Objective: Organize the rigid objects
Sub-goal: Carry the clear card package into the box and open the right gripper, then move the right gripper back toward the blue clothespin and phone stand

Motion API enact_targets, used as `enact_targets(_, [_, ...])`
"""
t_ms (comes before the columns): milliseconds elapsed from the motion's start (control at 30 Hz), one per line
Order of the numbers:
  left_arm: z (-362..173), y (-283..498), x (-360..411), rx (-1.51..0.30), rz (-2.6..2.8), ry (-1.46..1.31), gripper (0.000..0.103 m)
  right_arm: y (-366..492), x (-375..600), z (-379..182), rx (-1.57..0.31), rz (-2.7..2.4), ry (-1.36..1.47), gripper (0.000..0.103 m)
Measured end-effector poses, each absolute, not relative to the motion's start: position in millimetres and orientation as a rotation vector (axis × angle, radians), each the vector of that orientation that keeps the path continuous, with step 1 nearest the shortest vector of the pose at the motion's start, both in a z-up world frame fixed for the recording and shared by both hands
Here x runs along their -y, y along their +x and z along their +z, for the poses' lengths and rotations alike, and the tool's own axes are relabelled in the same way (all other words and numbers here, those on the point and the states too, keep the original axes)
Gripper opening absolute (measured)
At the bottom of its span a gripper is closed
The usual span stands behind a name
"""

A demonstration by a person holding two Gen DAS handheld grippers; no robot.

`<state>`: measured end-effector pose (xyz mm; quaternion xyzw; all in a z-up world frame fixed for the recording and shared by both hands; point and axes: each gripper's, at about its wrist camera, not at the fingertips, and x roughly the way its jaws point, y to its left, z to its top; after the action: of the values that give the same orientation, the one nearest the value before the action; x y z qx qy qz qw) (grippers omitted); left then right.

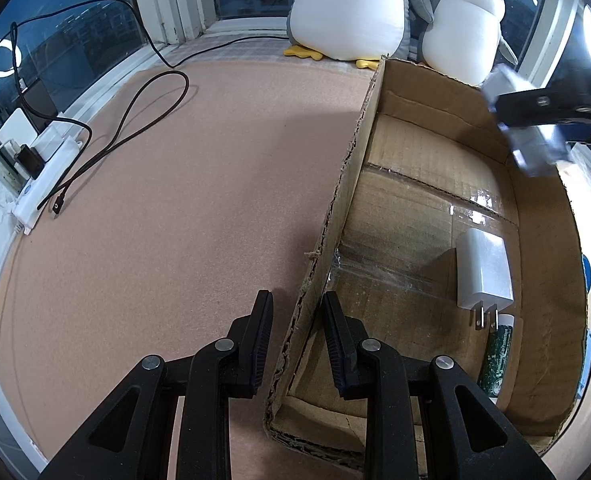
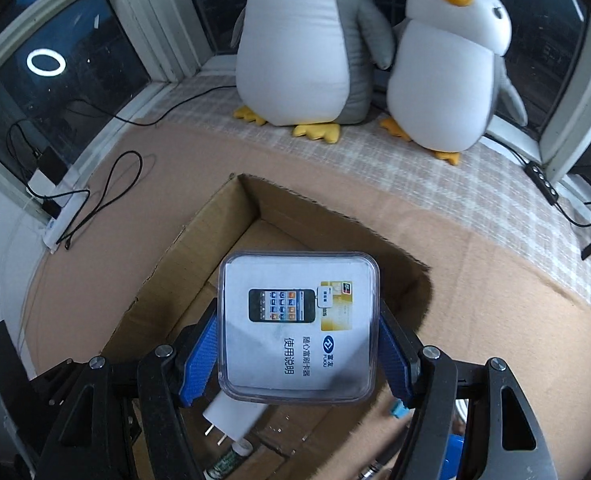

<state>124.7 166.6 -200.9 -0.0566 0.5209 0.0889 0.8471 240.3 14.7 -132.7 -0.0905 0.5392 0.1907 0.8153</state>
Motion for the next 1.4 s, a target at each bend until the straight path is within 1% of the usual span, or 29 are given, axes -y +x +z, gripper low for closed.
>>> enact_targets(300, [-200.8,125.2,-166.2,-1.098,0.187,-0.121,0.028,245.0,-39.0,-159.4,-1.176,0.402,-0.251,0.067])
enact_targets(533, [-200.9,125.5,-166.3,-1.098,0.187,-0.121,0.028,245.2,-42.6,-169.2,-1.19,0.399,-0.259,0.067])
enact_targets(600, [-200.8,125.9,-165.7,-1.098,0.187,-0.121,0.028,245.8,-41.8,-168.8,-1.185,0.407,-0.241,0.069])
enact_targets(667, [-200.8,125.8,-166.2,-1.098,0.187,-0.121,0.028,246.6,-39.9,-166.6,-1.181,0.414,-0.223,0.078])
enact_targets(700, [-200.7,126.1,-165.8,-1.097,0.187,-0.121,0.028,246.6,-39.5,-165.3,-1.177,0.415,-0.219,0.079])
enact_targets(833, [-200.6,126.4,-166.2,-1.097,0.187,-0.121,0.028,244.6,-36.3,-158.4,-1.172,0.427,-0.206,0.08])
enact_targets(1067, [-201.0,126.1,-166.8,-1.095,0.188,-0.118,0.028,228.9,-13.4,-128.3,-1.157,0.453,-0.137,0.08])
enact_targets(1400, [-200.9,123.2,-169.1,-1.091,0.185,-0.117,0.028,174.2,69.9,-46.1,-1.067,0.443,-0.007,0.08])
